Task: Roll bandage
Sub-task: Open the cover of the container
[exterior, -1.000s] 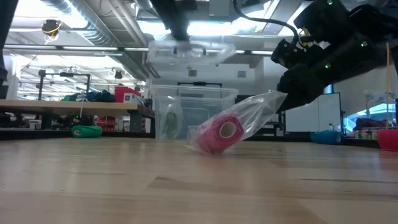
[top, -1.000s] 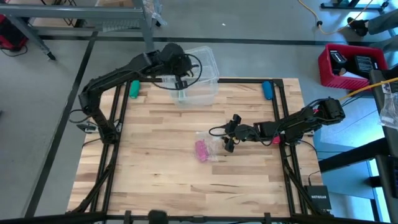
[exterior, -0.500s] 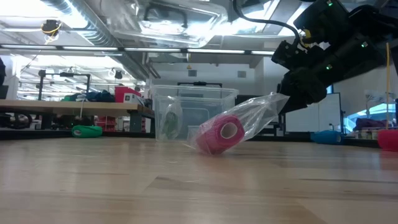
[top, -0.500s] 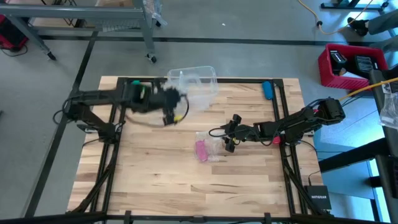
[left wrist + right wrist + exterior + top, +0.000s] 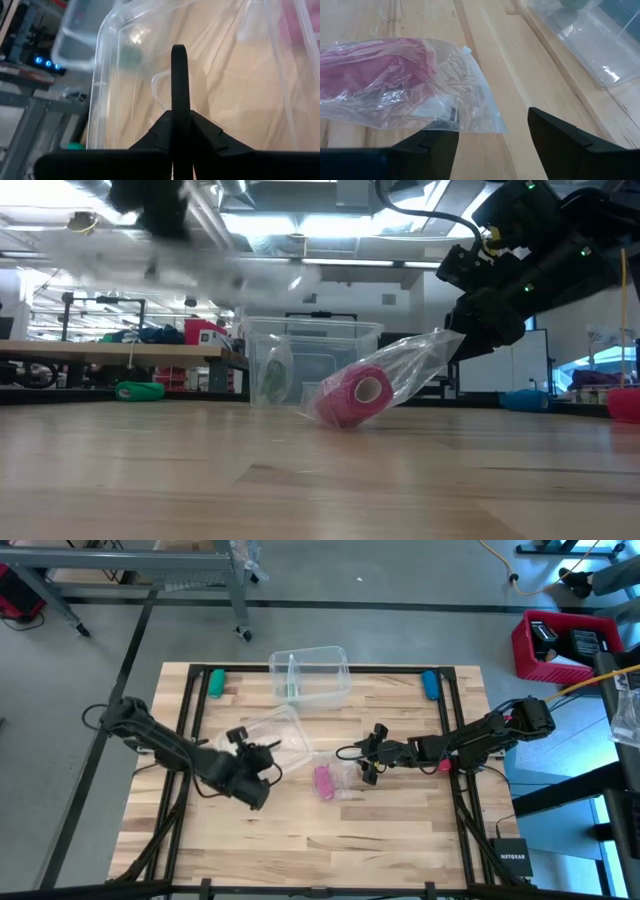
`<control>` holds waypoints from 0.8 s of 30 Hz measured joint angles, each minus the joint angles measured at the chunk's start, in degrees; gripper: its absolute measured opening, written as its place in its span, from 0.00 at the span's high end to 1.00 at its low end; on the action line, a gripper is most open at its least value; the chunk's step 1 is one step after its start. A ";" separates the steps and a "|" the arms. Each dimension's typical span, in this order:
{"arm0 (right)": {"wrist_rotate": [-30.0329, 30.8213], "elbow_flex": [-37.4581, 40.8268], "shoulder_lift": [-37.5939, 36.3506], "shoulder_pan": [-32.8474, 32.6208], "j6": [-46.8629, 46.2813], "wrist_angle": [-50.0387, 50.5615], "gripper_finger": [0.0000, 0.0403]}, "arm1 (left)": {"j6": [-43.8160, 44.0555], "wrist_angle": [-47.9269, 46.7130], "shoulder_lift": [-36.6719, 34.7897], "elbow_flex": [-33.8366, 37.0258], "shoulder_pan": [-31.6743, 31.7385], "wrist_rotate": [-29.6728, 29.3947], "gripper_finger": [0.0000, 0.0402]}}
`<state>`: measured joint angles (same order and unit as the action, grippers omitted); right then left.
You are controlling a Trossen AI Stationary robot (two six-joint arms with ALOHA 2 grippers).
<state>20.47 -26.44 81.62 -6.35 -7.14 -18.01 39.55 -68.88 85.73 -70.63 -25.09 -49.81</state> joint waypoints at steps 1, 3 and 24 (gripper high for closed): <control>0.02 0.00 0.00 0.00 0.02 -0.03 0.41 | 1.45 1.22 0.00 2.82 -0.59 -0.04 0.92; 0.02 0.00 0.00 0.00 0.01 -0.03 0.41 | 4.06 4.18 0.02 7.86 -1.37 0.10 0.93; 0.04 0.00 0.00 0.00 0.14 -1.90 0.41 | 3.33 39.62 0.09 37.00 -1.06 0.79 0.85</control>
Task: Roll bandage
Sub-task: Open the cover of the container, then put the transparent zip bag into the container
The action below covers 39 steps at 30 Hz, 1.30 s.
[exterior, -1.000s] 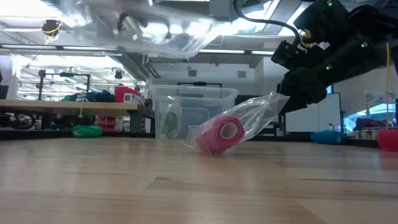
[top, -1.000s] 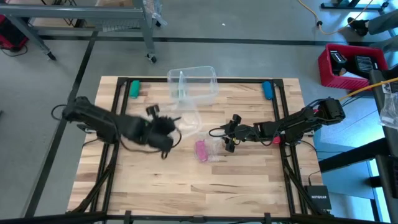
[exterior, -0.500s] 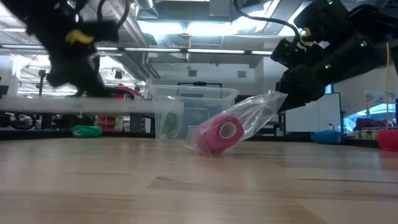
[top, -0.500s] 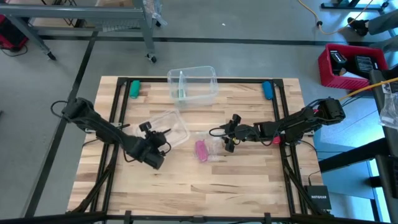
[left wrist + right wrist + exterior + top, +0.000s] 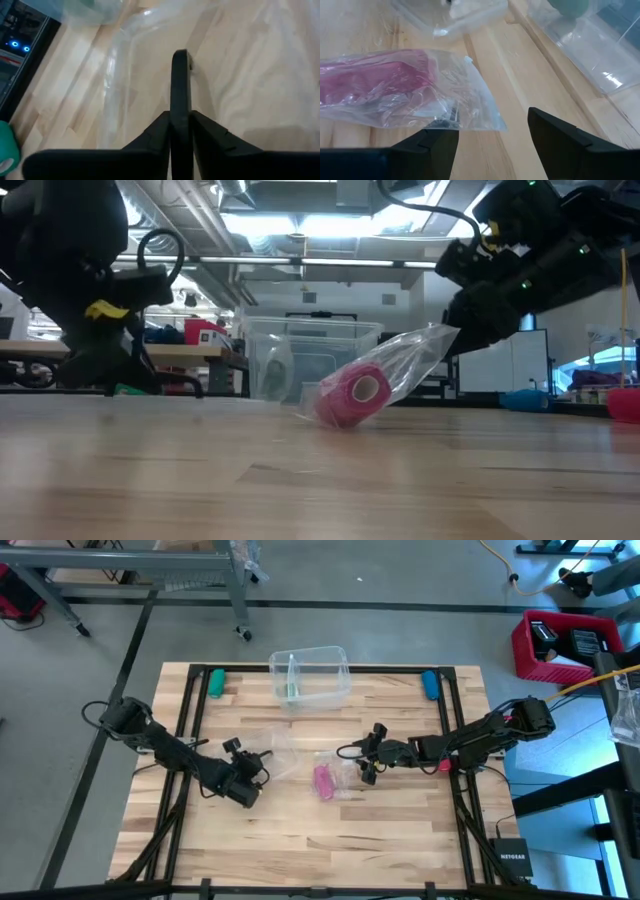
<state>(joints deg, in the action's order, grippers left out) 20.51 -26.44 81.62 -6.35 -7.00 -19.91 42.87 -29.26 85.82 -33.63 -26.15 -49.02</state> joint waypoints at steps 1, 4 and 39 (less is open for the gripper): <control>-0.01 0.00 0.00 0.00 -0.05 -0.26 0.41 | -0.07 0.01 0.00 0.14 0.02 0.11 0.83; -0.02 0.00 0.00 0.00 -0.08 -0.54 0.41 | -0.11 0.03 -0.01 0.23 0.58 1.37 0.76; -0.17 0.00 0.00 0.00 -0.58 0.07 0.41 | -11.94 -9.95 -1.76 -21.22 6.71 13.93 0.59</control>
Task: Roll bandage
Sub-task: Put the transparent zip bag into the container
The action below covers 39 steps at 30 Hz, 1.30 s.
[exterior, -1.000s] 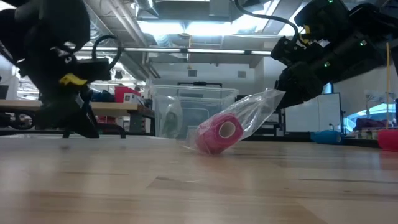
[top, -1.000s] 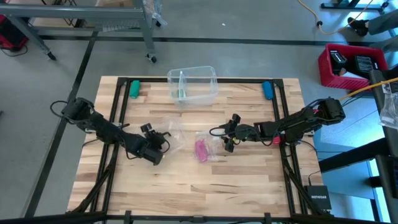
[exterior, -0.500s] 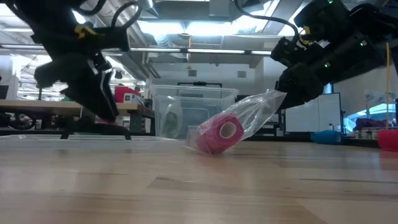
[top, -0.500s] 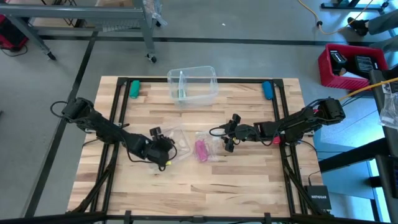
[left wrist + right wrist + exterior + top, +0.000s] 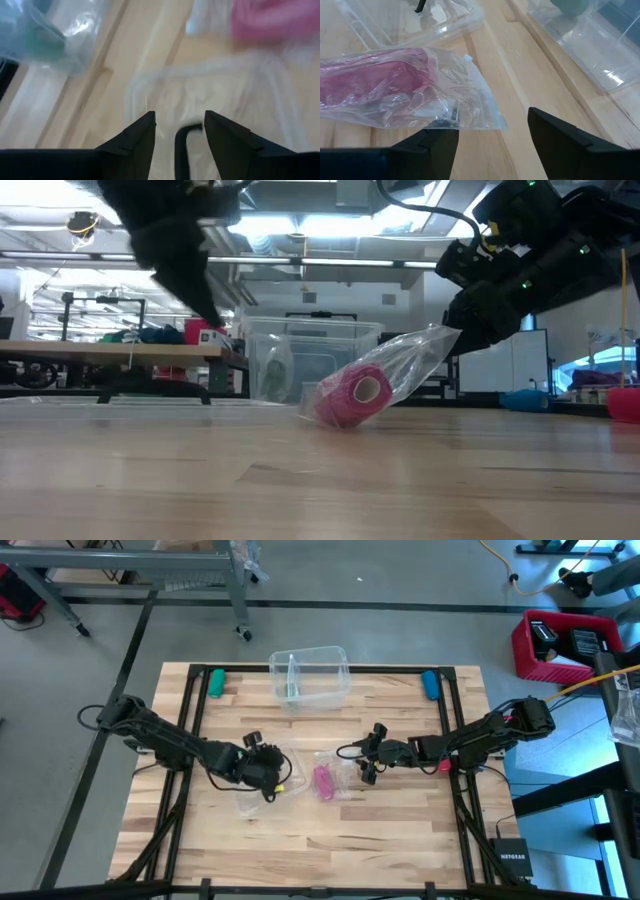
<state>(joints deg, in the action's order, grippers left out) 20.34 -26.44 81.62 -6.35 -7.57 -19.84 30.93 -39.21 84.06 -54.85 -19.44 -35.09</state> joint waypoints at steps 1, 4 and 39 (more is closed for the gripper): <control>0.00 0.00 0.00 0.00 0.00 0.00 0.41 | -0.10 1.18 -0.50 -0.01 0.50 0.14 0.60; -0.01 0.00 0.00 0.00 0.46 -0.03 0.41 | -3.96 7.91 -1.32 -0.02 2.68 3.25 0.61; -2.12 -9.72 0.00 -1.97 38.31 0.18 0.41 | -23.64 38.65 7.77 0.22 14.86 18.26 0.61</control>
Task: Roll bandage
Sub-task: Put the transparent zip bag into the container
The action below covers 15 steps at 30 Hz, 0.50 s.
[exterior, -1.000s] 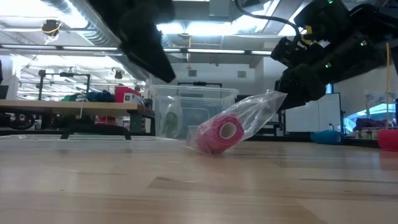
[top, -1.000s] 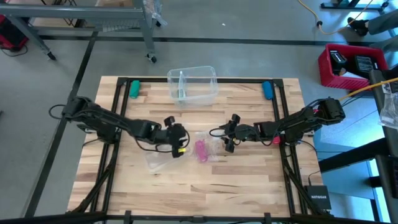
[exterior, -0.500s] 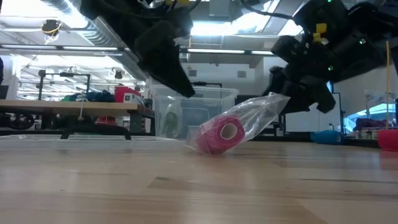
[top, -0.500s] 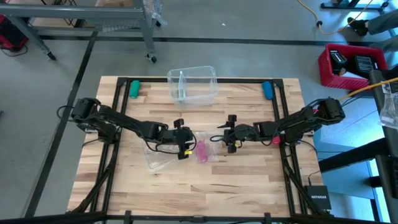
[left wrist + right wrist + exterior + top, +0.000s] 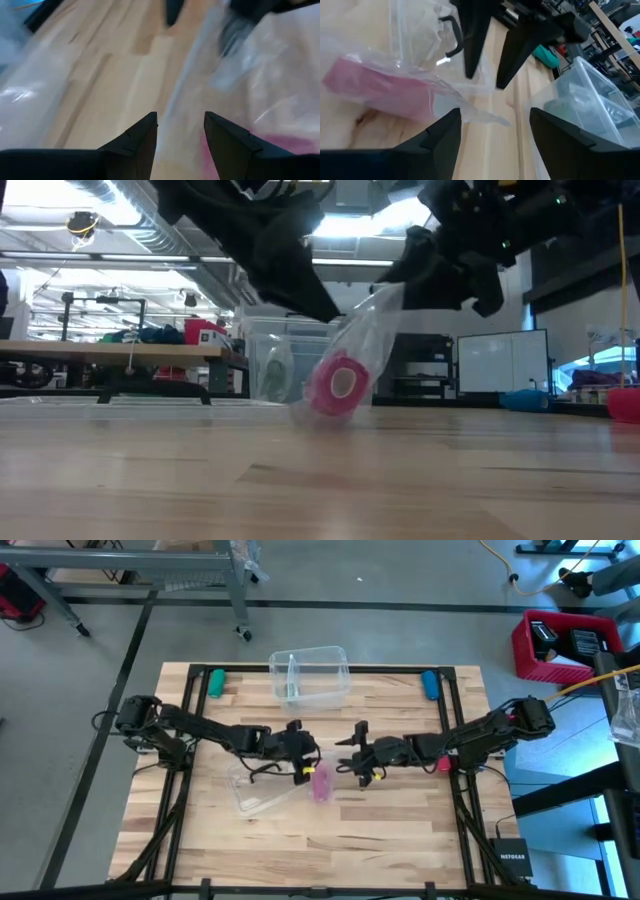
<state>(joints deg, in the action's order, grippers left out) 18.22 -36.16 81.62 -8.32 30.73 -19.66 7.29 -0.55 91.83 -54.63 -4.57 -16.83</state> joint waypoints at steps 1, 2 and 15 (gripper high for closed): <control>-0.43 -0.30 0.00 0.09 0.03 0.01 0.41 | -0.67 1.07 0.00 0.00 0.54 2.01 0.61; -0.91 -0.53 0.00 0.09 0.03 -0.03 0.41 | -1.62 2.13 0.06 -0.01 1.06 4.14 0.61; -5.82 -0.81 0.00 0.09 0.07 -0.74 0.41 | -13.04 11.14 4.61 0.00 7.85 19.75 0.61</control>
<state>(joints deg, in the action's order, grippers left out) 12.41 -36.97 81.62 -8.23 30.81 -20.40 -5.75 10.59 96.44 -54.63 3.28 2.92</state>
